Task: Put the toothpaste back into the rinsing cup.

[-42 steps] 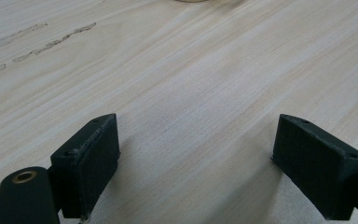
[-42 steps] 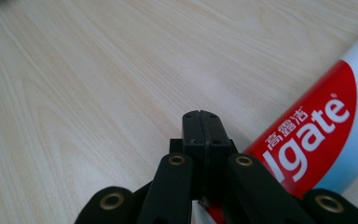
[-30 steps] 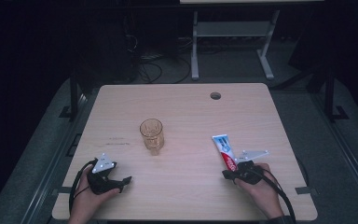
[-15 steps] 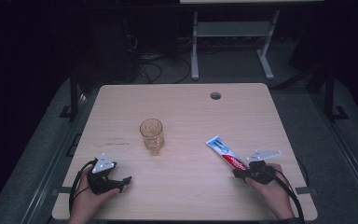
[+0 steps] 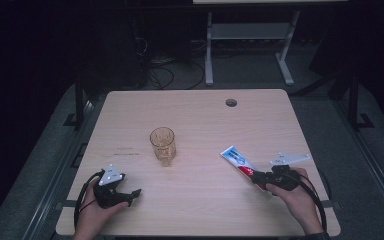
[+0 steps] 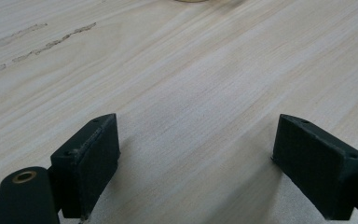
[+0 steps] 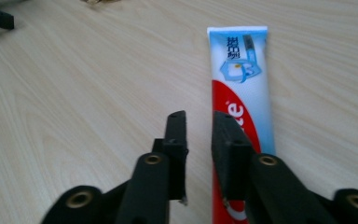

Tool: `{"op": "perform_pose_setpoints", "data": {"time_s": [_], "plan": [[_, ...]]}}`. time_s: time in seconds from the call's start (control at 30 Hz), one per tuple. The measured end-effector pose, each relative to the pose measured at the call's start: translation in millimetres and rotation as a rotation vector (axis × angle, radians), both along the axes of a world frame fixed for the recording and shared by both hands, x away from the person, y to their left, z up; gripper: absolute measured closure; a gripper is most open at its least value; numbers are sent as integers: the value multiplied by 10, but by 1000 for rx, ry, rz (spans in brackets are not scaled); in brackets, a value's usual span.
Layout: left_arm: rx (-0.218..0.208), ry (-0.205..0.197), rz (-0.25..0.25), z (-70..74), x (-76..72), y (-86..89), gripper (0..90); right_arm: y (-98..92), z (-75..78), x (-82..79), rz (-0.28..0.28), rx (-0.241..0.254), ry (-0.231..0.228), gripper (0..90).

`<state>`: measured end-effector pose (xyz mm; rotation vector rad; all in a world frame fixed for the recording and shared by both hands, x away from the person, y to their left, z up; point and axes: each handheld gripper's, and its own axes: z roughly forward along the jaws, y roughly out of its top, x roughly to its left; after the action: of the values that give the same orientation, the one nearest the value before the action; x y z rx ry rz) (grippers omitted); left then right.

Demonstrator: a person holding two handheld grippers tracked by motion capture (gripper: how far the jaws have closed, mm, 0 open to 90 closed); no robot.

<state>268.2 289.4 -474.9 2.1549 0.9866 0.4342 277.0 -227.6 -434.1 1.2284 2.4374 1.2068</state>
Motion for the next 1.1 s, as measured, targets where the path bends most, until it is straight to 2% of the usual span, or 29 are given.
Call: {"op": "perform_pose_setpoints", "data": {"time_s": [0.17, 0.2, 0.4, 0.57, 0.8, 1.1], "plan": [[0, 0, 0, 0, 0, 0, 136, 21, 19, 76, -9, -13, 12, 593], [0, 0, 0, 0, 0, 0, 136, 39, 26, 112, -9, -27, 20, 528], [0, 0, 0, 0, 0, 0, 136, 91, 33, 219, -8, -50, 18, 422], [0, 0, 0, 0, 0, -1, 136, 144, 40, 287, -7, -61, 11, 392], [1, 3, -2, 3, 0, 0, 136, 242, 60, 443, 1, -103, -7, 352], [2, 3, -3, 3, 1, 0, 136, 304, 42, 612, -17, -143, -4, 320]]}}
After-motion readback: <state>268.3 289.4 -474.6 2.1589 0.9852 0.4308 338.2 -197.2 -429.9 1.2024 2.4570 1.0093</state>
